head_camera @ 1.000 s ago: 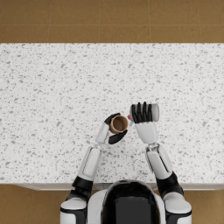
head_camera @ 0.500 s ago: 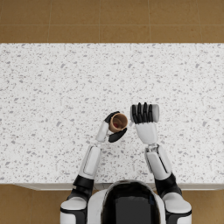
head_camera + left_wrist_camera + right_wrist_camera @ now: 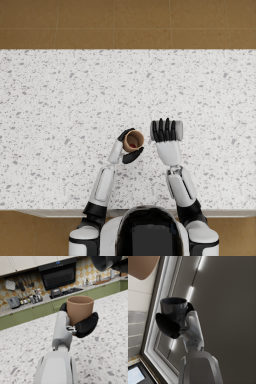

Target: Pick up two cups and pour the berry on the right into the cup on the left

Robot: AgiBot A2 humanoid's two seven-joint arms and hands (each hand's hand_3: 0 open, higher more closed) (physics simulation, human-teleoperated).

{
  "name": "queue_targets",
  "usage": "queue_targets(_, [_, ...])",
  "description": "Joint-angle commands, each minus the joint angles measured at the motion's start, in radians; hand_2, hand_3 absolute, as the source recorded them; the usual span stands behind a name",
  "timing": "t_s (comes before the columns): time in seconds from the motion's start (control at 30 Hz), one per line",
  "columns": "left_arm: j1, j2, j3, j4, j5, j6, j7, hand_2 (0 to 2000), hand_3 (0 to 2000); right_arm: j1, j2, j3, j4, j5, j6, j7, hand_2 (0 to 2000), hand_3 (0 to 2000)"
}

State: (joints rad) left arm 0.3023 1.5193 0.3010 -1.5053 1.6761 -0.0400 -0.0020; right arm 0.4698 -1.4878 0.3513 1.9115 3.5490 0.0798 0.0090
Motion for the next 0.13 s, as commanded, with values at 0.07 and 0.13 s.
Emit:
queue_targets(0.07, [0.000, 0.000, 0.000, 0.000, 0.000, 0.000, 0.000, 2000, 1280, 0.000, 0.000, 0.000, 0.000, 0.000, 0.000, 0.000, 2000, 1280])
queue_targets(0.13, [0.000, 0.000, 0.000, 0.000, 0.000, 0.000, 0.000, 2000, 1280, 0.000, 0.000, 0.000, 0.000, 0.000, 0.000, 0.000, 2000, 1280])
